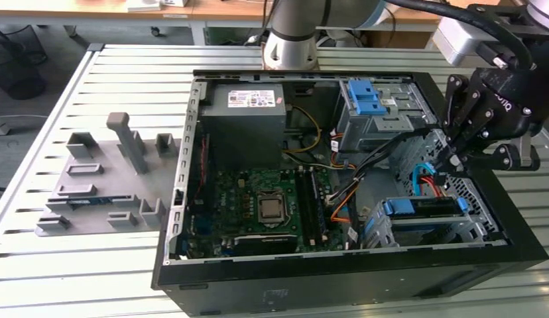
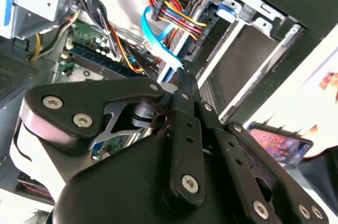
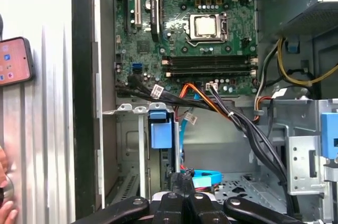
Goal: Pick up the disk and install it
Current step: 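Insert the second disk wire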
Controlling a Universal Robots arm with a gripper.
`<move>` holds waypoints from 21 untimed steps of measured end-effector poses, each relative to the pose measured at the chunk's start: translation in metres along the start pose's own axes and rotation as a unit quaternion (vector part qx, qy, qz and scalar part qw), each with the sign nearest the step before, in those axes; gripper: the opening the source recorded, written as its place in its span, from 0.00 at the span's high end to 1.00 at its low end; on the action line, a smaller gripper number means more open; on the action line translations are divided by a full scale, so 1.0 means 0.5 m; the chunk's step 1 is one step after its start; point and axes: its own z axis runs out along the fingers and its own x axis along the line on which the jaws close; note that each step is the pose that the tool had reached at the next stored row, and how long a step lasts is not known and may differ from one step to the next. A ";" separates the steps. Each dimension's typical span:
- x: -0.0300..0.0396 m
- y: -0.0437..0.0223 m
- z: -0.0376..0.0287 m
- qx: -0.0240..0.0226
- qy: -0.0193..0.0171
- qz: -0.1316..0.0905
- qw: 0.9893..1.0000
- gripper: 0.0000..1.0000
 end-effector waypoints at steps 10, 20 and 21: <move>-0.003 0.001 0.008 0.005 0.014 0.000 1.000 0.76; -0.008 0.000 0.026 0.008 0.015 0.000 1.000 0.76; -0.008 0.000 0.028 0.008 0.016 0.000 1.000 0.76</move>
